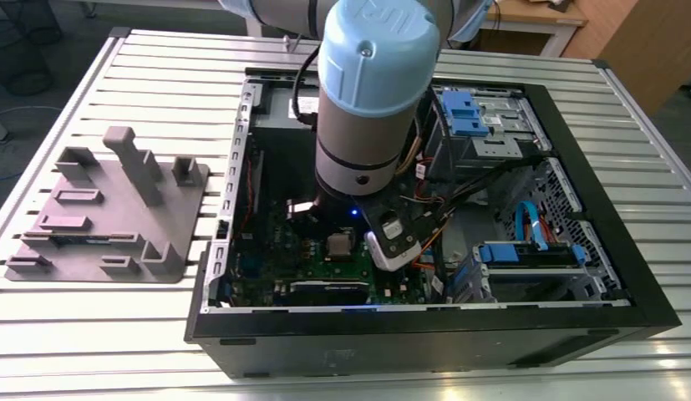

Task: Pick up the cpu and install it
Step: 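Place the cpu into insertion slot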

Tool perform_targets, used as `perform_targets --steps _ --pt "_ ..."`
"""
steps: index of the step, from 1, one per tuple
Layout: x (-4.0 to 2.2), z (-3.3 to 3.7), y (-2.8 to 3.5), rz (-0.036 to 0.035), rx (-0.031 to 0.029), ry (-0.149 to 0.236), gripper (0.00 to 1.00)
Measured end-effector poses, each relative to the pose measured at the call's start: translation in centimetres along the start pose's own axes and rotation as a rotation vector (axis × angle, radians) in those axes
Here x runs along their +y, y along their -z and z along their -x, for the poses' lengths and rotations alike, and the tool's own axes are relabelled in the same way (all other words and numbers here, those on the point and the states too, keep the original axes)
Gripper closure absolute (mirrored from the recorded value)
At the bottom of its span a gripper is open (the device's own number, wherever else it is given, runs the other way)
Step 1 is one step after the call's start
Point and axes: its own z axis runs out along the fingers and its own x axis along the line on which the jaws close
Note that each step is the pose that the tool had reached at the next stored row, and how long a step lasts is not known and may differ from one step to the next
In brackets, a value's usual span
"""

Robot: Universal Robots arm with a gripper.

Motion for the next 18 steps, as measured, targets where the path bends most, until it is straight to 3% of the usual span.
perform_targets --steps 11,18 --pt "0.16 0.01 -0.99 0.0001 -0.0001 0.0 0.53" --pt "0.2 -0.01 -1.03 0.0001 -0.0001 0.0 0.53"
